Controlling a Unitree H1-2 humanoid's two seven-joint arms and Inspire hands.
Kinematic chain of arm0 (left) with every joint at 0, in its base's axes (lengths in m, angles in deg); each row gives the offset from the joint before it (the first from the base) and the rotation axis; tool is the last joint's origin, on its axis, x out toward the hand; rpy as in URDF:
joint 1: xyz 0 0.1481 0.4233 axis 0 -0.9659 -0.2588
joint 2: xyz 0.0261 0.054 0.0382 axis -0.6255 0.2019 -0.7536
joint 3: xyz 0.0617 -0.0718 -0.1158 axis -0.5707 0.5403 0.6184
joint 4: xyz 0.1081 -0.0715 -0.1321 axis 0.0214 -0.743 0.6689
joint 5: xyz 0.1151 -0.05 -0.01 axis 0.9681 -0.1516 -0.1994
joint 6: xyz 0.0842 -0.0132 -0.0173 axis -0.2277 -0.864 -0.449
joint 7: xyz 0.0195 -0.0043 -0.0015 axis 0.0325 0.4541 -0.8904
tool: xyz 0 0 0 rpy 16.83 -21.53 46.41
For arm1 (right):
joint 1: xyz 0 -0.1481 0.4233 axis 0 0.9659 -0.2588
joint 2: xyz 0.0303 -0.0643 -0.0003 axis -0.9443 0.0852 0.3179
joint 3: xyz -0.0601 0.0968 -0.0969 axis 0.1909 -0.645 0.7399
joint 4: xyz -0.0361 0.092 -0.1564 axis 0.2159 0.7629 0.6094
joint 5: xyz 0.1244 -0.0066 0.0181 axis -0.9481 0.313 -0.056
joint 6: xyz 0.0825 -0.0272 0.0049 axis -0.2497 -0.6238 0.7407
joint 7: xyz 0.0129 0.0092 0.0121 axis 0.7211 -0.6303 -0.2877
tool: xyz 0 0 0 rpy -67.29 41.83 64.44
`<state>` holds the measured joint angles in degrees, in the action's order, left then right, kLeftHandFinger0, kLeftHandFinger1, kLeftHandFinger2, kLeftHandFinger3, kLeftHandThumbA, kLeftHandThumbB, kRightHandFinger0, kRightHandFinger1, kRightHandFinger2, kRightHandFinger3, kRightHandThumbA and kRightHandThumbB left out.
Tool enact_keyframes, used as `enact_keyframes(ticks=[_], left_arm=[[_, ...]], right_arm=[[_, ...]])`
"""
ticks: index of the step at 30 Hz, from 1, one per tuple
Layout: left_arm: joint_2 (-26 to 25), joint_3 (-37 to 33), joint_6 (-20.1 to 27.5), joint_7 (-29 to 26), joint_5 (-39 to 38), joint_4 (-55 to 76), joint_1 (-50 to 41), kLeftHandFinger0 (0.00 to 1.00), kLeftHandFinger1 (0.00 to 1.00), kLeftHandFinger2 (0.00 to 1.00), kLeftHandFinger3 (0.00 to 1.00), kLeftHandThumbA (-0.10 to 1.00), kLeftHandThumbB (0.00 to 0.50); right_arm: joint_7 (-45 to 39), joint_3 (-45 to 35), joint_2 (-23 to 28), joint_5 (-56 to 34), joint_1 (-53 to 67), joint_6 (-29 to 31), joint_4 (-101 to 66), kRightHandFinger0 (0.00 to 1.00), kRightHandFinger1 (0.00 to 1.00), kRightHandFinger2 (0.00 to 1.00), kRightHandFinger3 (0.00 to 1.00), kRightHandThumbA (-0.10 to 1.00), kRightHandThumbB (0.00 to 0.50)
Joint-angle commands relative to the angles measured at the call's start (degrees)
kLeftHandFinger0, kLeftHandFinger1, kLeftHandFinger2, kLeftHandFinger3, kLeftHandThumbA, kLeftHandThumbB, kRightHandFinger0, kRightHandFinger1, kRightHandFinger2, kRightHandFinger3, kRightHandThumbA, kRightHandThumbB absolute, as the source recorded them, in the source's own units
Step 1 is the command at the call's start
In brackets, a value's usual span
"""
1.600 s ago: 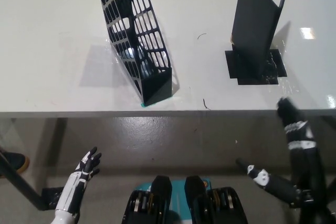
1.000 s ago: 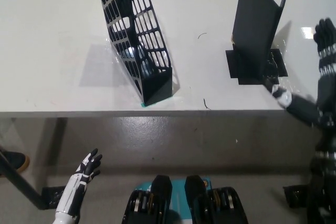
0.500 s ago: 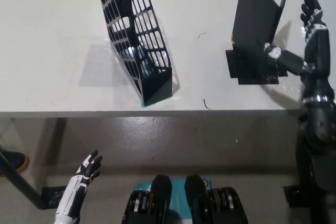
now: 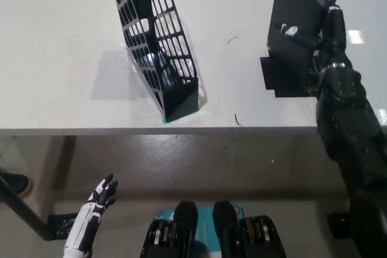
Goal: A notebook is kept standing on the table on the right hand side and a black shelf is kept on the left hand side and the robot uses its right hand to grab the notebook and places it in the shelf
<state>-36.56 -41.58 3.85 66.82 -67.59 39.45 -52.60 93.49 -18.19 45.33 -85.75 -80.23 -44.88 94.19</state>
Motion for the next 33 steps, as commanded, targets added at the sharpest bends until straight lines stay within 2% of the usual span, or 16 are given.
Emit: enact_keyframes(ticks=[1,2,3,4,5,6,7,8,9,11,13,16,19,21,23,33], left_arm=[[-0.46,-0.02,2.57,0.16,-0.05,0.47,-0.13,1.0,1.0,1.0,1.0,1.0,0.081],[-0.5,-0.02,2.37,0.25,-0.13,0.56,-0.16,1.0,1.0,1.0,1.0,1.0,0.08],[-0.52,-0.01,1.94,0.36,-0.27,0.57,0.39,1.0,1.0,1.0,1.0,1.0,0.081],[-0.53,0.0,1.61,0.26,-0.09,0.91,0.4,1.0,1.0,1.0,1.0,1.0,0.084],[-0.51,-0.04,1.53,0.29,-0.08,1.13,0.25,1.0,1.0,1.0,1.0,1.0,0.087],[-0.53,-0.09,1.35,0.43,-0.16,1.34,0.11,1.0,1.0,1.0,1.0,1.0,0.089],[-0.55,-0.07,1.34,0.79,-0.72,1.4,0.05,1.0,1.0,1.0,1.0,1.0,0.088],[-0.57,-0.09,1.32,0.91,-0.87,1.38,0.08,1.0,1.0,1.0,1.0,1.0,0.089],[-0.56,-0.08,1.52,0.82,-0.75,1.27,0.23,1.0,1.0,1.0,1.0,1.0,0.086],[-0.66,-0.04,2.17,0.57,-0.26,1.02,0.39,1.0,1.0,1.0,1.0,1.0,0.083],[-0.82,-0.01,2.14,0.56,-0.05,0.78,0.51,1.0,1.0,1.0,1.0,1.0,0.091],[-0.84,0.03,2.21,0.56,-0.06,0.64,0.39,1.0,1.0,1.0,1.0,1.0,0.096],[-0.65,0.21,1.96,0.45,-0.31,0.92,0.32,1.0,1.0,1.0,1.0,1.0,0.096],[-0.73,0.19,2.02,0.48,-0.18,0.92,0.18,1.0,1.0,1.0,1.0,1.0,0.095],[-0.64,0.24,2.38,0.35,-0.15,0.8,0.22,1.0,1.0,1.0,1.0,1.0,0.091],[-0.93,0.08,2.96,0.47,0.25,0.46,0.16,1.0,1.0,1.0,1.0,1.0,0.088]], right_arm=[[0.51,-4.84,0.49,-7.72,-8.82,6.19,5.93,1.0,1.0,1.0,1.0,0.93,0.387],[3.34,-6.43,0.13,-8.72,-10.06,5.04,6.78,1.0,1.0,1.0,1.0,0.75,0.306],[5.07,-8.52,0.03,-10.19,-11.81,3.5,7.72,0.64,0.74,0.98,0.96,0.56,0.187],[10.53,-12.1,-0.57,-12.82,-13.89,2.45,8.79,0.17,0.33,0.62,0.47,0.13,0.188],[11.83,-12.12,-0.62,-11.97,-14.06,2.39,9.25,0.02,0.22,0.61,0.29,-0.09,0.121],[12.1,-12.0,-0.6,-11.17,-13.89,2.53,9.55,0.0,0.21,0.67,0.32,-0.1,0.091],[11.01,-13.09,-1.13,-12.21,-13.33,4.34,9.52,0.0,0.22,0.83,0.84,-0.1,0.02],[10.9,-13.3,-1.25,-12.39,-13.16,4.84,9.54,0.0,0.18,0.84,1.0,-0.1,0.024],[11.08,-13.3,-1.37,-12.17,-13.03,5.34,9.6,0.0,0.21,0.88,1.0,-0.1,0.031],[10.61,-13.13,-1.79,-12.04,-12.6,6.25,9.47,0.0,0.15,0.74,1.0,-0.1,0.058],[10.16,-12.75,-2.18,-12.13,-12.13,7.03,9.06,0.0,0.16,0.76,1.0,-0.1,0.073],[10.38,-11.17,-2.5,-11.15,-11.64,8.25,8.67,0.0,0.13,0.64,0.68,-0.1,0.073],[12.55,-8.65,-2.44,-8.95,-11.46,9.07,8.03,0.0,0.15,0.68,0.72,-0.1,0.055],[13.9,-6.89,-2.31,-8.0,-11.53,9.01,7.74,0.15,0.15,0.65,0.64,-0.1,0.077],[13.11,-5.64,-2.25,-8.05,-11.49,10.75,6.47,0.01,0.15,0.6,0.58,-0.1,0.088],[14.35,1.02,-3.16,-2.86,-8.58,10.65,-15.93,0.0,0.19,0.62,0.74,-0.1,0.087]])
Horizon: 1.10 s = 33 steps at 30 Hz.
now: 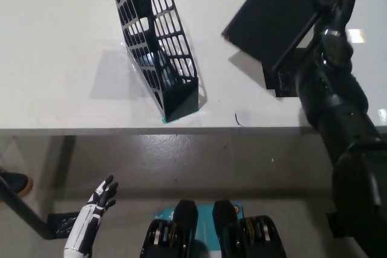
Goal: A notebook is kept standing on the table on the right hand side and a black shelf is kept on the left hand side and the robot uses its right hand to grab the notebook and places it in the shelf
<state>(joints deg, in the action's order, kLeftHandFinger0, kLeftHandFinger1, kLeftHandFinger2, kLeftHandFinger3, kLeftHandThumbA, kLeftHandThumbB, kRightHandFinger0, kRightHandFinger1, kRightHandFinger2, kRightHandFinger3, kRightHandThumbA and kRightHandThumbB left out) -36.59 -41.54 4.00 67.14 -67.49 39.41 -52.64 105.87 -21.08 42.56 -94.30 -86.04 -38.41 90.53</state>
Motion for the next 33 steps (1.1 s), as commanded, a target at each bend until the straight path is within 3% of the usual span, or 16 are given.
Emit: enact_keyframes(ticks=[1,4,8,9,13,15,20,33], left_arm=[[-0.91,0.09,2.98,0.14,0.08,0.32,0.23,1.0,1.0,1.0,1.0,1.0,0.088],[-0.84,0.1,3.03,-0.09,0.36,0.13,0.29,1.0,1.0,1.0,1.0,1.0,0.099],[-0.82,-0.03,2.56,-0.33,0.96,0.18,0.23,1.0,1.0,1.0,1.0,1.0,0.111],[-0.88,-0.06,2.55,-0.23,0.94,0.2,0.18,1.0,1.0,1.0,1.0,1.0,0.112],[-0.8,-0.12,2.89,-0.3,1.08,-0.12,0.12,1.0,1.0,1.0,1.0,1.0,0.127],[-0.83,-0.19,2.9,-0.21,1.1,-0.35,0.19,1.0,1.0,1.0,1.0,1.0,0.131],[-0.92,-0.29,2.39,0.03,1.05,0.07,0.19,1.0,1.0,1.0,1.0,1.0,0.128],[-1.1,-0.43,1.65,0.5,0.81,0.85,0.0,1.0,1.0,1.0,1.0,1.0,0.115]], right_arm=[[2.14,4.96,-0.4,6.97,-2.17,3.07,-16.22,0.0,0.19,0.62,0.77,-0.1,0.083],[3.74,7.45,-0.48,11.7,-0.94,-1.23,-27.54,0.0,0.22,0.66,0.81,-0.1,0.087],[3.35,10.28,-0.87,16.59,-0.03,-4.81,-40.29,0.0,0.21,0.65,0.77,-0.1,0.094],[3.4,11.26,-1.46,18.75,0.46,-7.66,-45.07,0.0,0.19,0.64,0.76,-0.1,0.096],[4.4,13.9,-1.86,25.24,0.85,-7.96,-50.72,0.0,0.16,0.58,0.74,-0.1,0.104],[4.08,15.59,-3.29,27.95,0.82,-11.63,-55.78,0.0,0.15,0.56,0.73,-0.1,0.107],[4.0,18.01,-5.43,29.91,-0.26,-11.29,-57.26,0.0,0.2,0.64,0.75,-0.1,0.115],[8.94,23.57,-9.28,35.14,-6.06,-10.24,-46.97,0.0,0.14,0.64,0.76,-0.1,0.129]])
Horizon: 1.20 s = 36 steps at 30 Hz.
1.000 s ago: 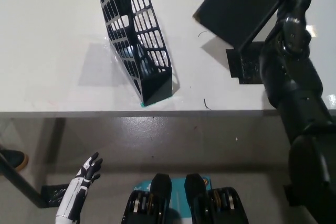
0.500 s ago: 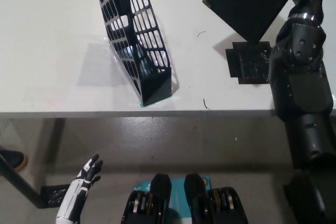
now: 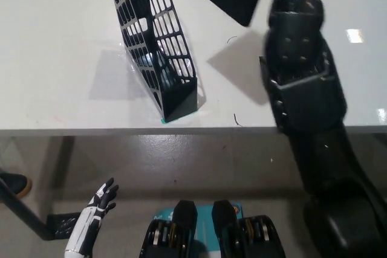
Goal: A notebook is kept standing on the table on the right hand side and a black shelf is kept on the left hand side and the robot uses its right hand to grab the notebook and places it in the shelf
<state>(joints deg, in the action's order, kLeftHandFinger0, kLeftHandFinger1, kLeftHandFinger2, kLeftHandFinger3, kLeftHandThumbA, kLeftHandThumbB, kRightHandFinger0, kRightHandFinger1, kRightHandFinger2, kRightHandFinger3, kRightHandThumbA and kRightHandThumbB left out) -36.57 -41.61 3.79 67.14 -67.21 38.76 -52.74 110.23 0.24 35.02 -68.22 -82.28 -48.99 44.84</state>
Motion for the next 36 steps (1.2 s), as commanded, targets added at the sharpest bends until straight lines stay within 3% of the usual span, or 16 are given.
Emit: enact_keyframes(ticks=[1,6,13,22,30,36], left_arm=[[-1.17,-0.37,1.81,0.62,0.44,1.52,0.05,1.0,1.0,1.0,1.0,1.0,0.122],[-1.03,-0.39,1.67,0.4,0.5,1.76,0.14,1.0,1.0,1.0,1.0,1.0,0.128],[-1.32,-0.52,2.17,0.63,0.55,1.47,-0.09,1.0,1.0,1.0,1.0,1.0,0.115],[-1.1,-0.5,1.82,1.72,-1.13,1.88,-0.58,1.0,1.0,1.0,1.0,1.0,0.128],[-1.4,-0.4,1.94,1.93,-0.52,1.72,-0.09,1.0,1.0,1.0,1.0,1.0,0.153],[-1.36,-0.48,0.86,2.12,-0.66,2.07,-0.51,1.0,1.0,1.0,1.0,1.0,0.16]], right_arm=[[4.84,2.43,-1.95,9.21,-9.81,0.37,-0.76,0.0,0.15,0.65,0.77,-0.1,0.124],[5.69,3.08,-2.82,9.4,-9.4,1.38,2.74,0.0,0.16,0.66,0.81,-0.1,0.112],[7.83,2.3,-3.57,8.37,-9.91,3.71,10.12,0.0,0.12,0.62,0.77,-0.1,0.117],[13.21,2.98,-3.61,8.56,-13.8,8.01,27.91,0.0,0.13,0.64,0.8,-0.1,0.114],[17.7,2.97,-3.76,7.34,-16.69,13.43,40.78,0.0,0.02,0.56,0.62,-0.1,0.106],[18.34,2.52,-5.09,5.52,-18.01,15.95,46.6,0.0,0.02,0.57,0.62,-0.1,0.097]])
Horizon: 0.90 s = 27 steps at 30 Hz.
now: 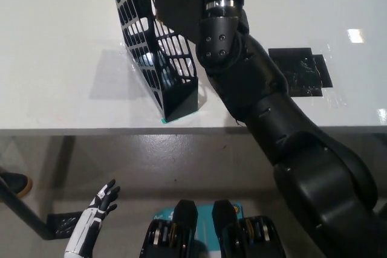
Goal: A notebook is kept standing on the table on the right hand side and a black shelf is kept on the left hand side and the robot uses its right hand to grab the notebook and places it in the shelf
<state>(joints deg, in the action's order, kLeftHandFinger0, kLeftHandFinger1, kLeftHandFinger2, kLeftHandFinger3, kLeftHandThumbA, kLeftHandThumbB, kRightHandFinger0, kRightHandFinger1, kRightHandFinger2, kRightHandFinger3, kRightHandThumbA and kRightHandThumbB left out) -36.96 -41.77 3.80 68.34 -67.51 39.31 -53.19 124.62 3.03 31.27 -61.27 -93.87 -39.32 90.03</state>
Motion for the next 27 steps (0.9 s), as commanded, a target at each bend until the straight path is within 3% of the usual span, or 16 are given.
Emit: enact_keyframes(ticks=[1,5,10,16,17,18,19,20,21,22,23,24,27], left_arm=[[-1.0,-0.29,0.92,1.01,-0.5,1.35,0.03,1.0,1.0,1.0,1.0,1.0,0.16],[-0.93,-0.57,0.52,1.07,-0.19,1.86,-0.32,1.0,1.0,1.0,1.0,1.0,0.138],[-1.01,-0.97,0.45,0.9,0.47,1.92,-0.32,1.0,1.0,1.0,1.0,1.0,0.16],[-0.94,-1.19,0.29,0.73,0.68,2.15,-0.52,1.0,1.0,1.0,1.0,1.0,0.162],[-0.98,-1.2,0.11,0.77,0.66,2.26,-0.58,1.0,1.0,1.0,1.0,1.0,0.162],[-0.99,-1.24,0.04,0.8,0.64,2.44,-0.69,1.0,1.0,1.0,1.0,1.0,0.163],[-0.94,-1.24,-0.02,1.04,0.17,2.49,-0.69,1.0,1.0,1.0,1.0,1.0,0.161],[-0.88,-1.23,0.02,0.89,0.27,2.43,-0.64,1.0,1.0,1.0,1.0,1.0,0.154],[-0.92,-1.24,0.33,0.77,0.4,2.16,-0.55,1.0,1.0,1.0,1.0,1.0,0.16],[-0.98,-1.23,0.31,0.78,0.41,2.13,-0.55,1.0,1.0,1.0,1.0,1.0,0.175],[-1.14,-1.15,0.17,0.8,0.4,2.27,-0.51,1.0,1.0,1.0,1.0,1.0,0.177],[-1.25,-1.17,0.47,0.78,0.51,1.96,-0.41,1.0,1.0,1.0,1.0,1.0,0.178],[-1.25,-1.17,0.78,0.87,0.27,1.65,-0.21,1.0,1.0,1.0,1.0,1.0,0.18]], right_arm=[[4.22,-0.12,-1.41,-1.5,-6.66,6.38,2.05,0.0,0.02,0.57,0.62,-0.1,0.097],[4.85,-0.2,-2.33,-2.08,-8.44,6.07,5.43,0.0,0.01,0.56,0.6,-0.1,0.08],[5.93,-0.72,-3.01,-3.45,-10.65,6.38,7.86,0.0,0.0,0.54,0.57,-0.1,0.068],[5.36,-0.72,-4.54,-5.3,-12.51,6.38,10.21,0.0,0.0,0.43,0.43,-0.1,0.012],[5.58,-0.41,-4.8,-5.26,-12.32,6.38,10.39,0.0,0.0,0.43,0.44,-0.1,0.035],[5.65,-0.47,-5.28,-5.66,-11.8,6.38,10.53,0.02,0.11,0.59,0.57,-0.1,0.136],[3.45,-0.73,-5.49,-6.41,-11.43,6.38,10.68,0.22,0.43,0.95,0.93,0.07,0.206],[0.68,-0.01,-5.36,-6.06,-11.15,6.38,11.27,0.57,0.84,1.0,1.0,0.38,0.251],[-2.13,0.97,-5.24,-5.25,-11.23,5.12,12.38,1.0,1.0,1.0,1.0,0.67,0.295],[-3.84,1.52,-5.14,-5.04,-11.01,4.08,12.55,1.0,1.0,1.0,1.0,0.87,0.372],[-4.46,2.22,-5.06,-4.61,-11.06,2.84,12.7,1.0,1.0,1.0,1.0,0.95,0.396],[-4.22,2.79,-4.87,-4.3,-10.97,2.7,12.83,1.0,1.0,1.0,1.0,1.0,0.406],[-4.65,3.25,-4.4,-4.71,-10.92,3.11,12.88,1.0,1.0,1.0,1.0,1.0,0.423]])
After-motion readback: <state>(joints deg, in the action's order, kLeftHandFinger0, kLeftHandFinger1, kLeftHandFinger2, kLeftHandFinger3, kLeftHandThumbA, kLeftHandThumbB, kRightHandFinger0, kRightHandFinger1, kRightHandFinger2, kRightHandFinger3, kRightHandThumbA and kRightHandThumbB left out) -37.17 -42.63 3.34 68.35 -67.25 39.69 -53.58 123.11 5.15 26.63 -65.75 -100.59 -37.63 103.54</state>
